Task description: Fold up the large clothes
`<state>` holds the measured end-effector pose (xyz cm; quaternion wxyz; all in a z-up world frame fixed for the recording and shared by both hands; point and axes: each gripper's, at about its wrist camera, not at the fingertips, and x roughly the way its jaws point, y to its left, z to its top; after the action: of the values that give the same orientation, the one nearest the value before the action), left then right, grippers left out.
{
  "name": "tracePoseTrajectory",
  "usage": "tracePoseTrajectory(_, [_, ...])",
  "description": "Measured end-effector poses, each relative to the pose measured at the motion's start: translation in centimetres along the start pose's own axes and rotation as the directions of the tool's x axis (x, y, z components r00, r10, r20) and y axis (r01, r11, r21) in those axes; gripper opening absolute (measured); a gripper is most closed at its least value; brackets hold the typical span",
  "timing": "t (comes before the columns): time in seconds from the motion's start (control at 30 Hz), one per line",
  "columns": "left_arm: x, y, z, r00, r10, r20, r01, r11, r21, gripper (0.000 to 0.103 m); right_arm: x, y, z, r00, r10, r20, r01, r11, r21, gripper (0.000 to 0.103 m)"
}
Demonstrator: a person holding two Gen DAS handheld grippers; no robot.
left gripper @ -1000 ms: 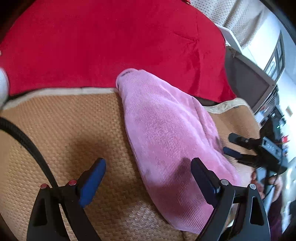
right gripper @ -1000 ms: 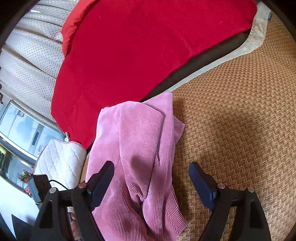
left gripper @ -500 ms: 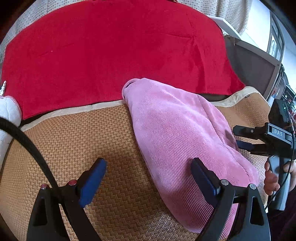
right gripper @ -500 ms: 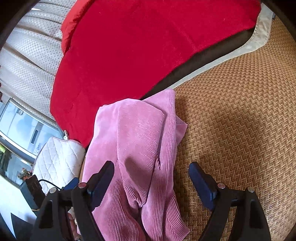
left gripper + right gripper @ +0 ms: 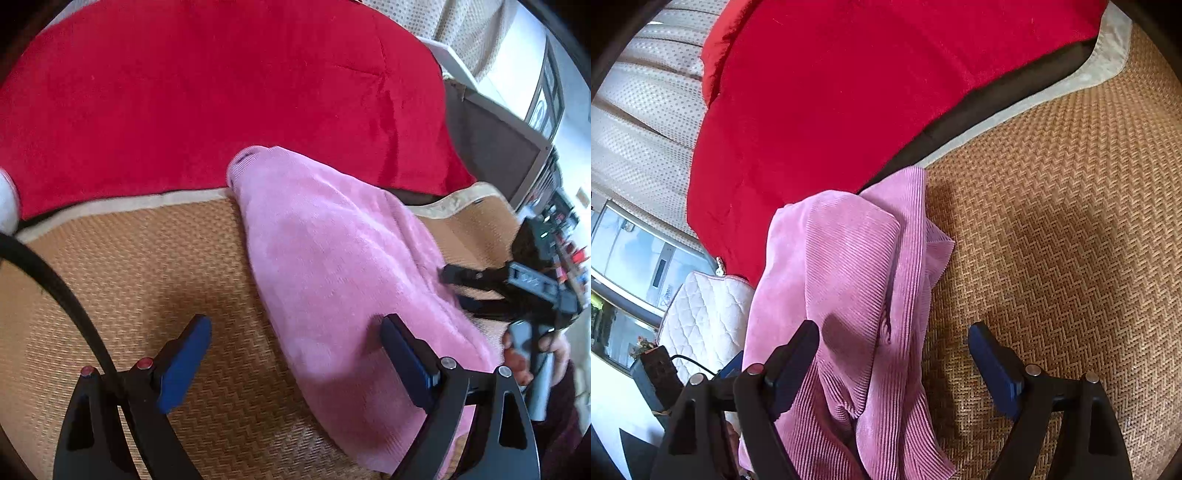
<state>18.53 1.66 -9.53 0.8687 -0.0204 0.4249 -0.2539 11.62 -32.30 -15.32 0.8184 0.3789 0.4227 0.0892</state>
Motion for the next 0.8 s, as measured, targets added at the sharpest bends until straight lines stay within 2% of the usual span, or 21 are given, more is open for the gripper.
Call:
tracePoseTrajectory(0.07, [0.5,0.6,0.2,0.997,-0.078,-0.016,0.078,0.996,-0.034,0.093,0.5,-0.3,0.0,1.0,0.007,-0.02,-0.007,1.0,0.009,0.086])
tracePoseTrajectory(0.1, [1.0,1.1,0.3,0.991,-0.131,-0.032,0.129,0.99,-0.059,0.093,0.7,-0.4,0.0,1.0,0.01,-0.029,-0.01,1.0,0.012,0.086])
tracePoseTrajectory(0.17, [1.6,1.2,0.2,0.981,-0.189,-0.053,0.184,0.979,-0.085,0.093,1.1,-0.5,-0.1,0.999,0.014,-0.042,-0.013,1.0,0.017,0.086])
tracePoseTrajectory(0.3, [2.7,1.4,0.1,0.951,-0.296,-0.086,0.283,0.949,-0.141,0.093,1.5,-0.6,0.0,0.997,0.051,-0.058,-0.05,0.998,0.025,0.085])
tracePoseTrajectory(0.4, [3.9,1.6,0.0,0.922,-0.368,-0.117,0.344,0.921,-0.185,0.093,1.9,-0.3,-0.1,0.995,0.077,-0.069,-0.075,0.997,0.027,0.085])
tracePoseTrajectory(0.6, [4.4,0.9,-0.3,0.918,-0.38,-0.11,0.358,0.916,-0.181,0.094,3.3,1.1,-0.4,0.99,0.108,-0.093,-0.108,0.994,0.002,0.085])
tracePoseTrajectory(0.7, [4.8,0.6,-0.3,0.917,-0.387,-0.097,0.367,0.913,-0.179,0.094,4.0,2.1,-0.5,0.992,0.096,-0.087,-0.099,0.995,-0.022,0.085])
tracePoseTrajectory(0.8, [4.9,0.4,-0.2,0.918,-0.389,-0.078,0.371,0.912,-0.176,0.092,4.4,3.0,-0.9,0.994,0.08,-0.075,-0.084,0.996,-0.04,0.078])
